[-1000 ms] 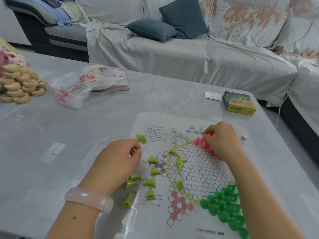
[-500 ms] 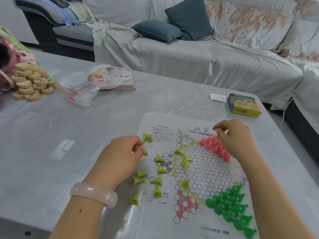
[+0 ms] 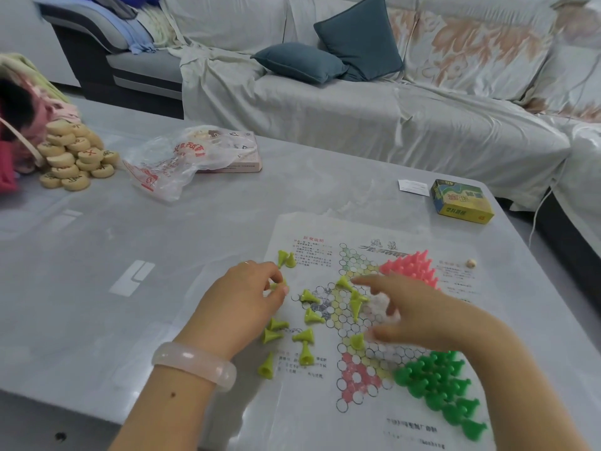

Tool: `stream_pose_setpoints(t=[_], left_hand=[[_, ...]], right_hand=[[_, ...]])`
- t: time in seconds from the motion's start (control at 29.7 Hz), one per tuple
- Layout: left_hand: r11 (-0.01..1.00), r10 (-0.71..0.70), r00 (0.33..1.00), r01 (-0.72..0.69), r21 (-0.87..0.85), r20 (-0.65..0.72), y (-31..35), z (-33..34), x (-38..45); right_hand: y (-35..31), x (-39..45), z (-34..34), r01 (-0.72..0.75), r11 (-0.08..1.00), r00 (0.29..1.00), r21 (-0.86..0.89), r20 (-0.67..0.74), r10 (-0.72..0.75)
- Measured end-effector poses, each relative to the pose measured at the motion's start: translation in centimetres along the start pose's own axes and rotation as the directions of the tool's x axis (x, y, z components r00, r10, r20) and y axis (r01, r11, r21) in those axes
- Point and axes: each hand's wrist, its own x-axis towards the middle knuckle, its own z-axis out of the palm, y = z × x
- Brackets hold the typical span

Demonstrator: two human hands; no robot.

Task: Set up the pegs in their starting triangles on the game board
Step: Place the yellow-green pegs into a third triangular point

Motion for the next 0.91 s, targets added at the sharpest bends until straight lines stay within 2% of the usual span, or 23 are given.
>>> stream_pose_setpoints(t=[0.07,0.1,0.17,0.24,0.34,0.4,0.51,0.61,0.67,0.81,0.91], left_hand=[[0.997,0.032,0.995,-0.038,0.066,0.098,0.0,0.3,-0.7],[0.992,0.042,0.983,-0.062,0.111,0.179,0.0,0.7,-1.3],[0.968,0.052,0.941,-0.130,0.214,0.333,0.2,1.8,-2.4],[0.935,0.067,0.935,-0.181,0.306,0.348,0.2,3.2,-2.7],[0.924,0.087,0.985,-0.135,0.358,0.146,0.2,4.9,-2.0],[0.916,0.093,0.996,-0.089,0.391,0.010,0.2,5.8,-1.7],[0.913,0.152,0.985,-0.110,0.394,-0.077,-0.1,6.2,-1.3],[0.940,0.144,0.980,-0.093,0.328,-0.135,-0.8,5.7,-0.1],[0.955,0.143,0.972,-0.085,0.284,-0.189,-1.8,5.1,0.6],[0.990,0.041,0.931,0.010,0.138,-0.362,-4.8,2.7,1.1],[0.998,0.002,0.915,0.021,0.053,-0.403,-5.9,1.7,1.2]], right_hand=[[-0.3,-0.9,1.2,-0.037,0.996,0.992,-0.080,0.116,0.046],[-0.6,-1.2,1.8,-0.061,0.992,0.989,-0.107,0.124,0.075],[-1.2,-1.0,3.0,-0.090,0.990,0.993,-0.112,0.063,0.097],[-1.7,-0.2,4.1,-0.093,0.994,0.995,-0.061,-0.027,0.092],[-2.1,0.9,4.6,-0.137,0.991,0.980,0.000,-0.144,0.136],[-2.3,1.6,4.7,-0.163,0.986,0.963,-0.019,-0.219,0.155],[-3.5,2.5,5.7,-0.176,0.979,0.925,-0.107,-0.357,0.127],[-5.1,3.1,7.2,-0.175,0.972,0.869,-0.159,-0.488,0.077],[-6.8,4.1,7.6,-0.129,0.981,0.860,-0.148,-0.509,0.036],[-11.1,7.2,8.3,0.077,0.992,0.862,-0.103,-0.493,-0.118],[-11.8,8.0,8.4,0.152,0.987,0.856,0.049,-0.506,-0.106]])
